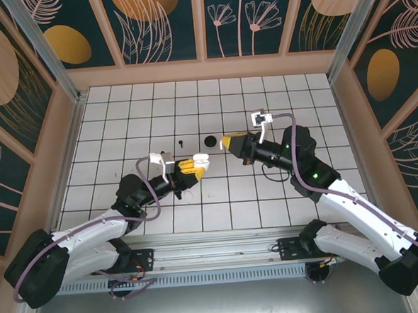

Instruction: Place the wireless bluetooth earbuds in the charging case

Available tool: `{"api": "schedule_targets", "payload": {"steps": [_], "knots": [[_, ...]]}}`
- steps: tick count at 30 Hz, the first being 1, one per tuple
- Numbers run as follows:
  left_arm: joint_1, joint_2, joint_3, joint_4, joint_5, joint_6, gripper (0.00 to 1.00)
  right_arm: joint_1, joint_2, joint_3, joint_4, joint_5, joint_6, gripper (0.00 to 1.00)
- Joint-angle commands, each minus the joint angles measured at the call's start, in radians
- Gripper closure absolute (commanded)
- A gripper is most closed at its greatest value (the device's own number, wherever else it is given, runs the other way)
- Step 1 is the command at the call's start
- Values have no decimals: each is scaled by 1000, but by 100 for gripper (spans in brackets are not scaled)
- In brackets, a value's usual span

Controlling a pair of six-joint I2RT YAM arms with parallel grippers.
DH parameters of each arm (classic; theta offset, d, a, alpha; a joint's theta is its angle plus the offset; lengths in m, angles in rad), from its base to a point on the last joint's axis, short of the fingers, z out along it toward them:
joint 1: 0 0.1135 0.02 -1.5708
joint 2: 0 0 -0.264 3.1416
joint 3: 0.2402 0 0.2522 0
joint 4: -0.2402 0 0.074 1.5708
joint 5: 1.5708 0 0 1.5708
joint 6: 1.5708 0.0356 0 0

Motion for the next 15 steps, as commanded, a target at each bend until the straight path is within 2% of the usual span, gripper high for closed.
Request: {"api": "schedule_targets", "payload": {"steps": [1,6,15], "knots": [[-8,8,29,107,23,-26,100,52,6,-20,134,27,29,90],[-7,11,33,112,25,-31,100,117,5,-76,227,140,25,90],[-8,-35,-4,119,-40,-52,100,158,40,-101,306,172,40,90]]}}
